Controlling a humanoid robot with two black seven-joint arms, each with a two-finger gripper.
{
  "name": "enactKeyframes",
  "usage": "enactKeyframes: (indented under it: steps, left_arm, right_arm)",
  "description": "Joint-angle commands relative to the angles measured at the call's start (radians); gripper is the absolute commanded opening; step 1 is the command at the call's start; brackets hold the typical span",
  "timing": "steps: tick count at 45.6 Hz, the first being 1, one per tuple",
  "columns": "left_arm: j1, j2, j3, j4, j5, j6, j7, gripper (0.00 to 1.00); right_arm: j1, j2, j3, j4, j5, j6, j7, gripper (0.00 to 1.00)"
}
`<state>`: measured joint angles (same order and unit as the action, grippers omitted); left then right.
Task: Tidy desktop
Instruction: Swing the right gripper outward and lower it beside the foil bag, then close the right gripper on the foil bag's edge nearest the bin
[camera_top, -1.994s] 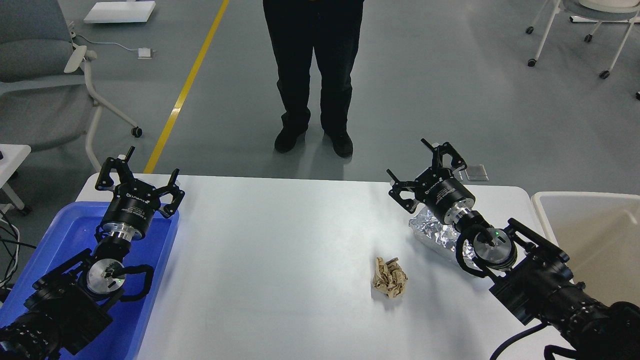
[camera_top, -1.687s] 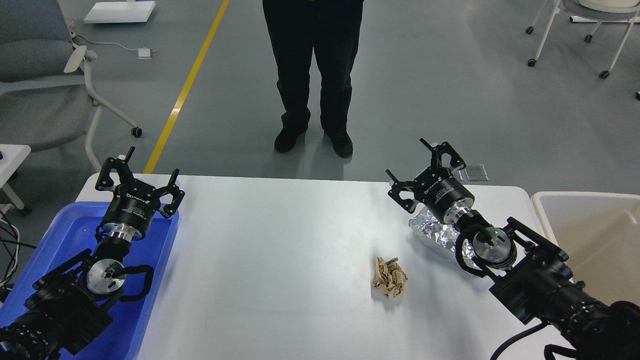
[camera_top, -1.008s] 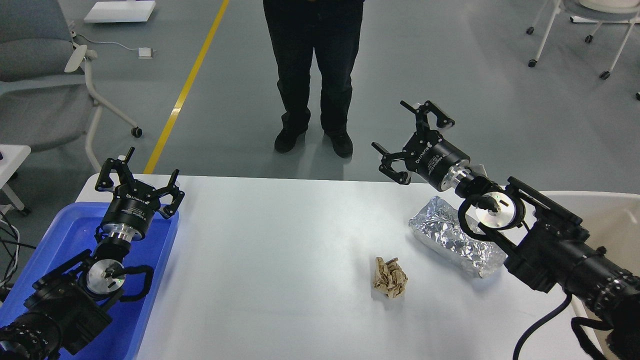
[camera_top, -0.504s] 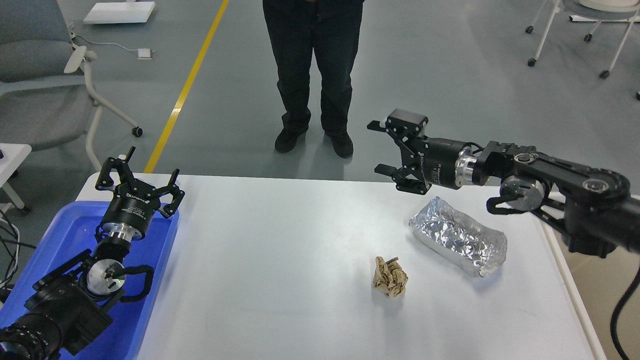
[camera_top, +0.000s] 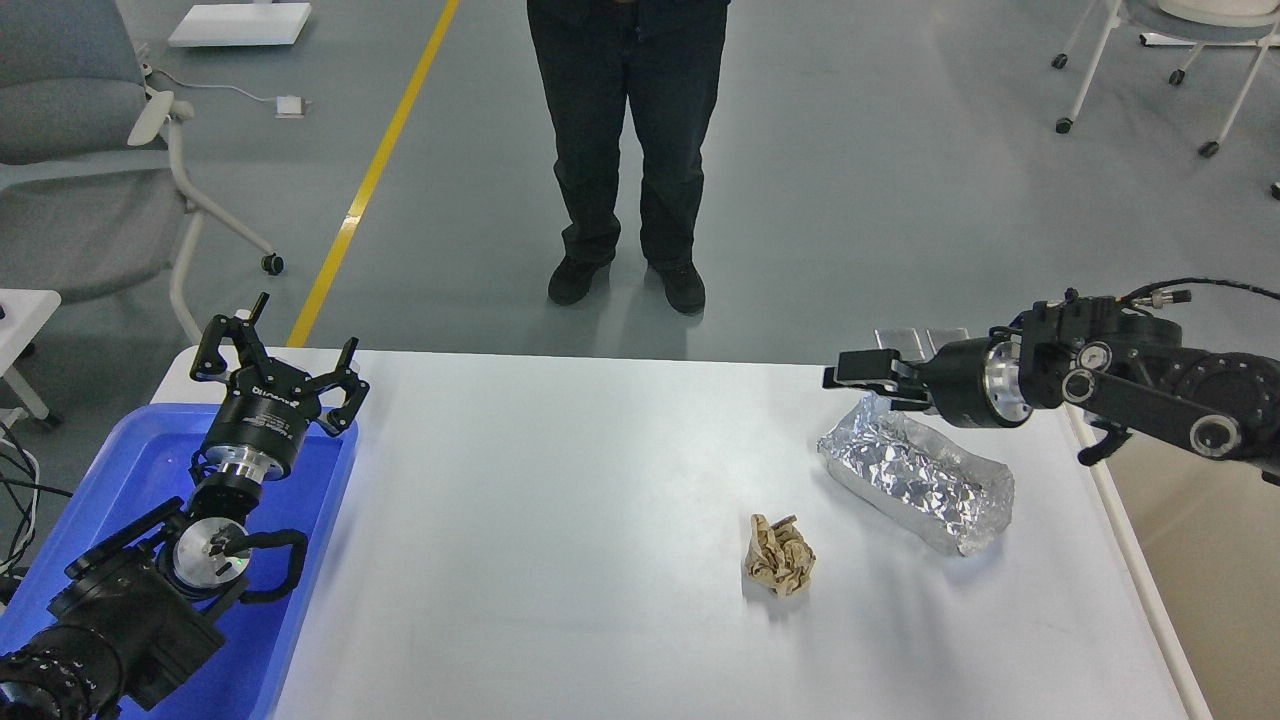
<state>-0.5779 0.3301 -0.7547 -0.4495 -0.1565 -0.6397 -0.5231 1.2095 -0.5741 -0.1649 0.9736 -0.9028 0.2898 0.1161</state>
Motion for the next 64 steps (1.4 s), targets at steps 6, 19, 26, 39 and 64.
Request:
enactKeyframes:
  steps: [6,19,26,39,64]
  left_arm:
    - [0.001,0.001,0.0,0.0,0.0,0.0,0.0,1.0]
    - [0.001,0.001,0.0,0.0,0.0,0.0,0.0,1.0]
    - [0.0,0.0,0.0,0.0,0.0,0.0,0.0,1.0]
    - [0.001,0.001,0.0,0.0,0.0,0.0,0.0,1.0]
    - [0.001,0.001,0.0,0.0,0.0,0.0,0.0,1.0]
  right_arm:
    - [0.008,-0.03,-0.172,-0.068,-0.229,-0.008,0.005,1.0]
    - [-0.039,-0.018,-0.214,-0.151,-0.248,-0.009,0.005,1.0]
    - [-0.067,-0.01,-0.226,-0.208,-0.251,-0.011,0.005,1.0]
    - [-0.14,0.046,-0.206,-0.295,-0.234,-0.038,0.013,1.0]
    - [-0.321,0.211,-0.186,-0.579,-0.18,-0.139,0.077,1.0]
